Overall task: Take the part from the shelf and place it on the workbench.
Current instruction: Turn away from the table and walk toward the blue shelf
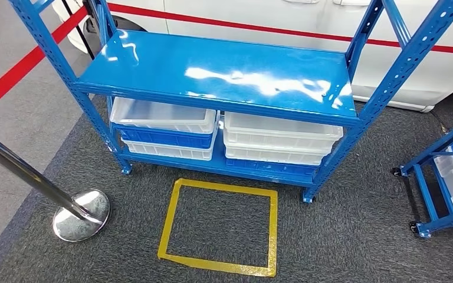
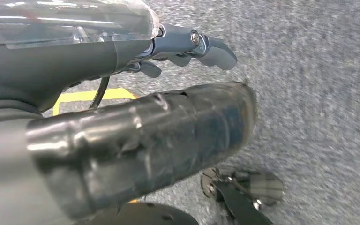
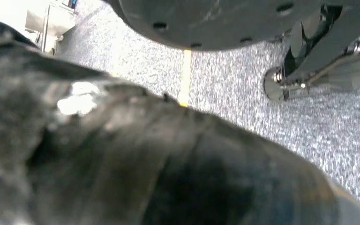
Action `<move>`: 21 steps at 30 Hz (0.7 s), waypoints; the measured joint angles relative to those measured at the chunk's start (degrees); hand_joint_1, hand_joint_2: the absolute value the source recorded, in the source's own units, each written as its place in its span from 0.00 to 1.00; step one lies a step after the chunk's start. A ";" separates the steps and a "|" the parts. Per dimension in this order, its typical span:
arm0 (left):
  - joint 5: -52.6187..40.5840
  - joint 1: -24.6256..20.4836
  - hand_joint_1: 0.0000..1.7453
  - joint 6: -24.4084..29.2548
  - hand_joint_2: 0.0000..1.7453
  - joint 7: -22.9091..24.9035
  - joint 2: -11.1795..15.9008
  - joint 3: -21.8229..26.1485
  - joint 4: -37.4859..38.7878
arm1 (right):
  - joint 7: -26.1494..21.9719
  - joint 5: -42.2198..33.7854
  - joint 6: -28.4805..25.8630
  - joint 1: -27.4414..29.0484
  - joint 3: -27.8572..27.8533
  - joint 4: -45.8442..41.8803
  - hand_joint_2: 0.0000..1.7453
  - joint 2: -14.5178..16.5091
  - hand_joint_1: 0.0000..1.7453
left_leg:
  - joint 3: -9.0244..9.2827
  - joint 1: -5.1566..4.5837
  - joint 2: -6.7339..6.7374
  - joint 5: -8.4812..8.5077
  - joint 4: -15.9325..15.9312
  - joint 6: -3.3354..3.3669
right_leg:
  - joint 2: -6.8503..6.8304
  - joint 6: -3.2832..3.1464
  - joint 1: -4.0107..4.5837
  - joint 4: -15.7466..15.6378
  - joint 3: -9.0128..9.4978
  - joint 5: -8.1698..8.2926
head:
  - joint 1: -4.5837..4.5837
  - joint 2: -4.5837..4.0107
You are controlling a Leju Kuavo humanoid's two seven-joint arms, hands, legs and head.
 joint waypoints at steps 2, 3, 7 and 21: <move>-0.02 0.06 0.00 0.16 0.00 0.02 -0.03 0.01 0.00 | 0.02 0.02 0.29 0.03 -0.07 0.01 0.00 0.00 0.00 | 0.23 0.16 0.84 0.27 -0.54 0.79 | -0.97 0.60 -0.06 2.78 -1.21 -1.86 | 0.05 0.00; -0.03 0.08 0.00 0.25 0.00 0.03 -0.04 0.02 0.00 | 0.03 0.03 0.42 0.02 -0.09 0.02 0.00 0.00 0.00 | 0.27 0.16 1.25 0.31 -0.64 1.05 | -1.66 0.81 -0.10 5.79 -2.62 -3.54 | 0.09 0.00; -0.18 0.10 0.00 0.85 0.75 0.21 -0.04 0.02 0.00 | 0.64 0.14 0.50 0.03 -0.11 0.02 0.00 0.00 0.00 | 0.39 0.02 2.60 0.04 -0.56 1.34 | -2.46 1.30 -0.36 15.14 -7.51 -6.15 | 0.11 0.00; -1.21 -0.09 0.00 2.00 1.00 0.25 -0.08 -0.05 0.00 | 5.60 2.26 0.57 -0.02 -0.13 0.05 1.00 0.40 0.00 | -6.01 -0.15 1.80 -8.30 14.91 -1.66 | -3.04 -2.00 -0.17 -0.91 0.01 0.78 | 0.05 0.00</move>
